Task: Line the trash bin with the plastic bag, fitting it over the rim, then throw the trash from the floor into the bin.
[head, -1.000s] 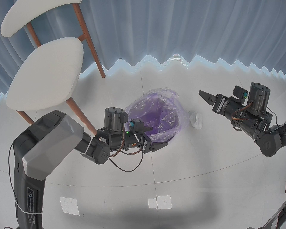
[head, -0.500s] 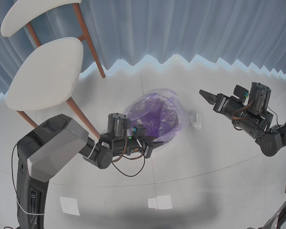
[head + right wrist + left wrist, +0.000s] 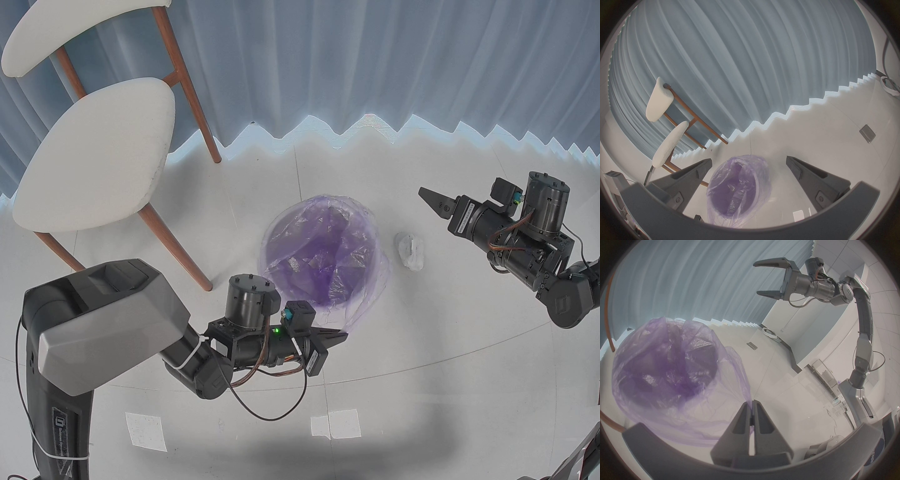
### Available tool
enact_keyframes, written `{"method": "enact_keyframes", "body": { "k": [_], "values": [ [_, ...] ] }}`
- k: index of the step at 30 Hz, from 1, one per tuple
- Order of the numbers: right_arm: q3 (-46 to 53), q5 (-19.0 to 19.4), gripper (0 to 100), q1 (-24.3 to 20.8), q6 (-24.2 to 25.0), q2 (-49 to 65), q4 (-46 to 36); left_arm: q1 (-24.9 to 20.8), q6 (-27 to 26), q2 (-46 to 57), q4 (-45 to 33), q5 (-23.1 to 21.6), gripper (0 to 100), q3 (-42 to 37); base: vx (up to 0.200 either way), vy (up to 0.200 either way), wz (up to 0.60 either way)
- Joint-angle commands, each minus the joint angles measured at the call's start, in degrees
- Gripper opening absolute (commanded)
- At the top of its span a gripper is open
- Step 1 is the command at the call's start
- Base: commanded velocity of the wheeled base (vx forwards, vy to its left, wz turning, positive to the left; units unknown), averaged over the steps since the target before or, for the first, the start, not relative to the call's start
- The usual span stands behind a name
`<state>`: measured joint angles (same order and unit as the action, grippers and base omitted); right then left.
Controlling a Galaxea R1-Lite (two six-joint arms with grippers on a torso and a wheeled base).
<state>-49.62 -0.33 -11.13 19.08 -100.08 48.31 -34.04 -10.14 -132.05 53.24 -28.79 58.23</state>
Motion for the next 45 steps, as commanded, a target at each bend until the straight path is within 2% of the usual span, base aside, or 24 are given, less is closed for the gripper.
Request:
{"method": "enact_keyframes", "body": {
  "k": [1, 13, 18, 21, 31, 32, 35, 39, 43, 45],
  "values": [
    [0.2, 0.0, 100, 0.0, 0.0, -0.1, -0.1, -0.5, 0.0, -0.8, 2.3, 0.1, 0, -3.7, 0.000, 0.000, 0.00],
    [0.2, 0.0, 100, 0.0, 0.0, -0.1, -0.1, 0.9, 0.7, -11.2, 12.1, 1.8, 0, -4.2, 0.000, 0.000, 0.00],
    [0.2, 0.0, 100, -0.1, 0.0, -0.3, -0.1, 1.1, 3.3, -11.7, 13.3, 2.0, 0, -4.0, 0.000, 0.000, 0.00],
    [0.3, 0.0, 100, -0.1, -0.1, -0.3, -0.1, 1.1, 4.4, -12.1, 13.3, 3.7, 0, -3.5, 0.000, 0.000, 0.00],
    [0.3, 0.0, 100, -0.2, -0.1, -0.2, 0.0, 1.3, 5.4, -14.7, 16.1, 5.6, 0, -1.4, 0.000, 0.000, 0.00],
    [0.3, 0.0, 100, -0.2, -0.1, -0.2, 0.0, 1.1, 6.1, -14.7, 16.5, 6.1, 100, -1.5, 0.000, 0.000, 0.00],
    [0.3, 0.0, 100, -0.2, -0.1, -0.2, -0.1, 0.5, 7.8, -14.7, 18.7, 6.5, 100, -1.7, 0.000, 0.000, 0.00],
    [0.2, 0.0, 100, -0.1, 0.0, -0.1, -0.1, -0.3, 10.7, -12.9, 25.5, 6.6, 100, -4.9, 0.000, 0.000, 0.00],
    [0.2, 0.0, 100, -0.1, 0.0, -0.2, -0.1, -1.1, 13.8, -6.6, 31.1, 6.6, 100, -11.2, 0.000, 0.000, 0.00],
    [0.2, 0.0, 100, -0.1, 0.0, -0.4, -0.1, -1.9, 16.6, 0.7, 33.1, 6.6, 100, -17.8, 0.000, 0.000, 0.00]
  ]
}}
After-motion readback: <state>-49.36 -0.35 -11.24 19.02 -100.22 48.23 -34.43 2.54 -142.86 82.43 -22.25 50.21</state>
